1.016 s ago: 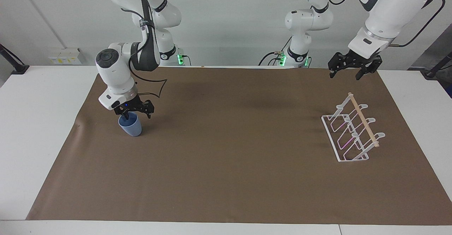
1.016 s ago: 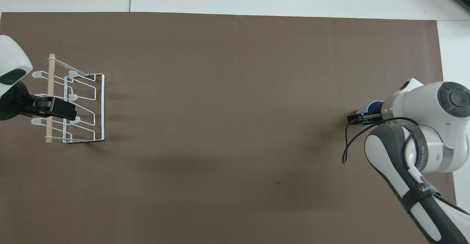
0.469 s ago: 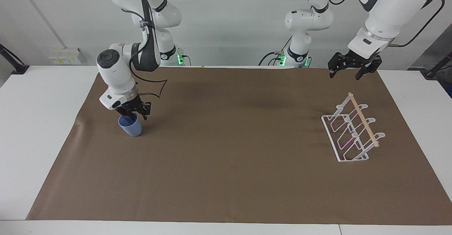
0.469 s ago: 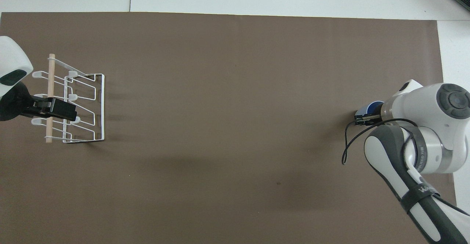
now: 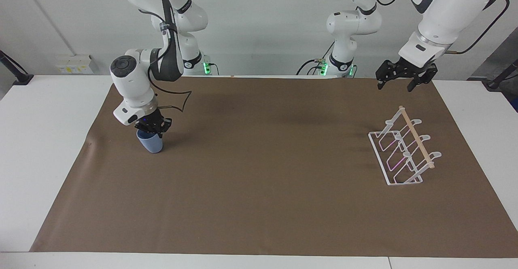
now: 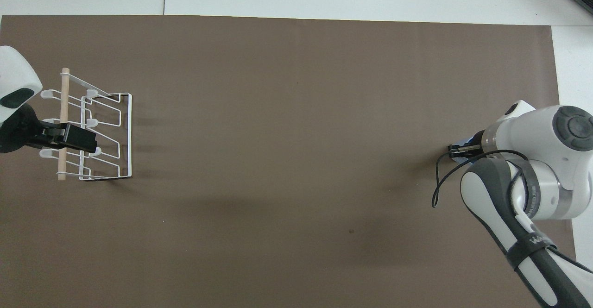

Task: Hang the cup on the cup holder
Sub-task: 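Lift the blue cup with the right gripper while the left gripper rises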

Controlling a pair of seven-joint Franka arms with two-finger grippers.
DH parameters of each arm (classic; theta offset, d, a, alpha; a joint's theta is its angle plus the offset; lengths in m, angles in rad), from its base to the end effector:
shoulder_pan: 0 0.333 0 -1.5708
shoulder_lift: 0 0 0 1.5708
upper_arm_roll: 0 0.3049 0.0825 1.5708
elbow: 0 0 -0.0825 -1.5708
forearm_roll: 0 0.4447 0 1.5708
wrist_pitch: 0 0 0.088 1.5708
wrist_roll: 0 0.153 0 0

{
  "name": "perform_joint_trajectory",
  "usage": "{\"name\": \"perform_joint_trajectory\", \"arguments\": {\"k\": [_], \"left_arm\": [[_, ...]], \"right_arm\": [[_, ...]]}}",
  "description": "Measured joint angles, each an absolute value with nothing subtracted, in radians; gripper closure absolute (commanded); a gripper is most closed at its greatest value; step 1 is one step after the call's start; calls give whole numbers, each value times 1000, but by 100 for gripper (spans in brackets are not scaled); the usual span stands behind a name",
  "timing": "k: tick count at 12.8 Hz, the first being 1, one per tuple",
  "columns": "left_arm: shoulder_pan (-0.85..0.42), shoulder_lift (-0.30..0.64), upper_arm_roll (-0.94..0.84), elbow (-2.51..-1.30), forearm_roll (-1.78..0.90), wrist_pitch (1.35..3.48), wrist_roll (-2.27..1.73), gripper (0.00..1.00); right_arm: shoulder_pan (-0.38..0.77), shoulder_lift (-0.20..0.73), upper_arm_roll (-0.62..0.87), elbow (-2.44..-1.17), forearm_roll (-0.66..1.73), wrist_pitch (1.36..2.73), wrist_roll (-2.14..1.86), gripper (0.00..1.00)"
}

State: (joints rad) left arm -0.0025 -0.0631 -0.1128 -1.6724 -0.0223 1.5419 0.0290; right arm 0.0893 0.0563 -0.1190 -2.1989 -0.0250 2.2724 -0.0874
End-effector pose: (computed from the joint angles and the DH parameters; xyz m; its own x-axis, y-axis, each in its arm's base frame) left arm 0.5838 -0.0725 0.5490 0.9874 -0.1435 -0.0673 -0.1426 -0.9896 0.0171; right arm 0.5866 -0.0193 0.2643 0.9971 0.0740 0.0150 0.0736 -0.9969 0.0275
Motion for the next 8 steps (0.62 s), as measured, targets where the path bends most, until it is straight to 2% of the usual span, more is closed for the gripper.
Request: {"name": "perform_joint_trajectory", "arguments": {"k": [5,8], "left_arm": [[-2,-67,-113,-1684,-22,1542,29,0],[-1,-68,-111,-1685,-22,1542,28,0]], "right_arm": [[89,56,-120,-2198,-9,2272,-87,100],[89,52,-126,-2194,169,2272,-200,100]]}}
